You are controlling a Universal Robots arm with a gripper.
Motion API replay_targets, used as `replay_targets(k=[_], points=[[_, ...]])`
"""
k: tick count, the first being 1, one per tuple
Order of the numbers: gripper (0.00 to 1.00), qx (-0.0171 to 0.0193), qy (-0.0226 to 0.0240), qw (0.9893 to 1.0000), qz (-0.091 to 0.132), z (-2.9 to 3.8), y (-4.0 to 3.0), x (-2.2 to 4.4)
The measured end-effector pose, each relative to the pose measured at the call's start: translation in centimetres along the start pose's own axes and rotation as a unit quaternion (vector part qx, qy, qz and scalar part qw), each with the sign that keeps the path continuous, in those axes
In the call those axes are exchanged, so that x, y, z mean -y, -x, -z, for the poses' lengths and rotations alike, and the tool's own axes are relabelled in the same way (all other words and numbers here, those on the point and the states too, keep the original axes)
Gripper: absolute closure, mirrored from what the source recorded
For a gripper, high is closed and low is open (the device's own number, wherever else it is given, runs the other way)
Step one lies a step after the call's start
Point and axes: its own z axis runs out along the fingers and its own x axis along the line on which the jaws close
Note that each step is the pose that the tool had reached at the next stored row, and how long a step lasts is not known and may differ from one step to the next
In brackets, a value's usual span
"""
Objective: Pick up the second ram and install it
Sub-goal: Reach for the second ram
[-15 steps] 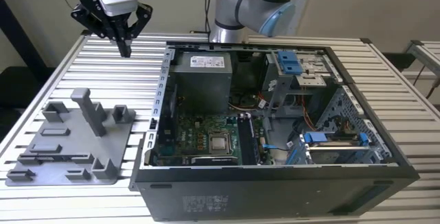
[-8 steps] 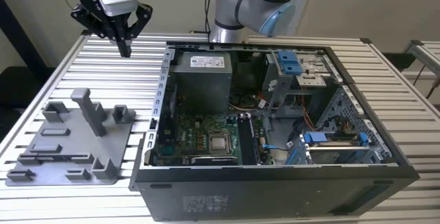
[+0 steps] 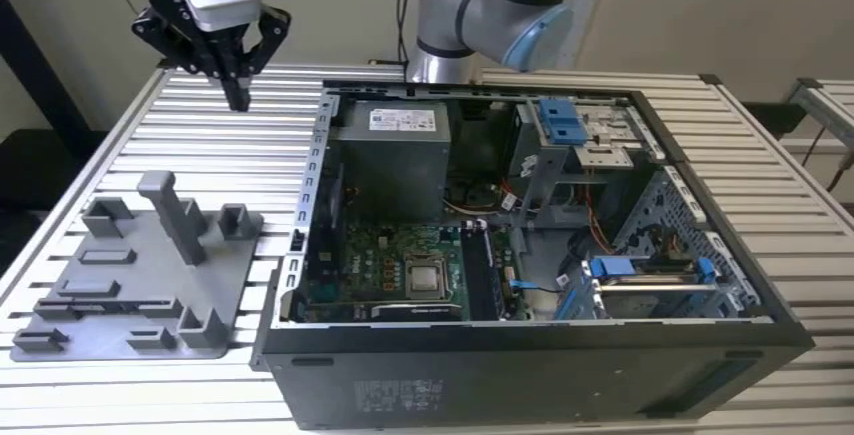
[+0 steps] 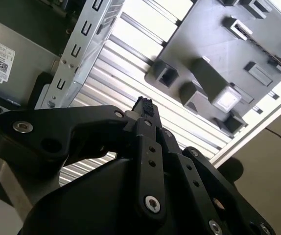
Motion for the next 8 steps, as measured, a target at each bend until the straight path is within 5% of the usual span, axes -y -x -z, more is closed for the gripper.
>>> replay_targets(k=[8], points=[[0.89, 0.0001, 0.0000, 1.0000, 0.000, 0.02, -1.21, 0.00]])
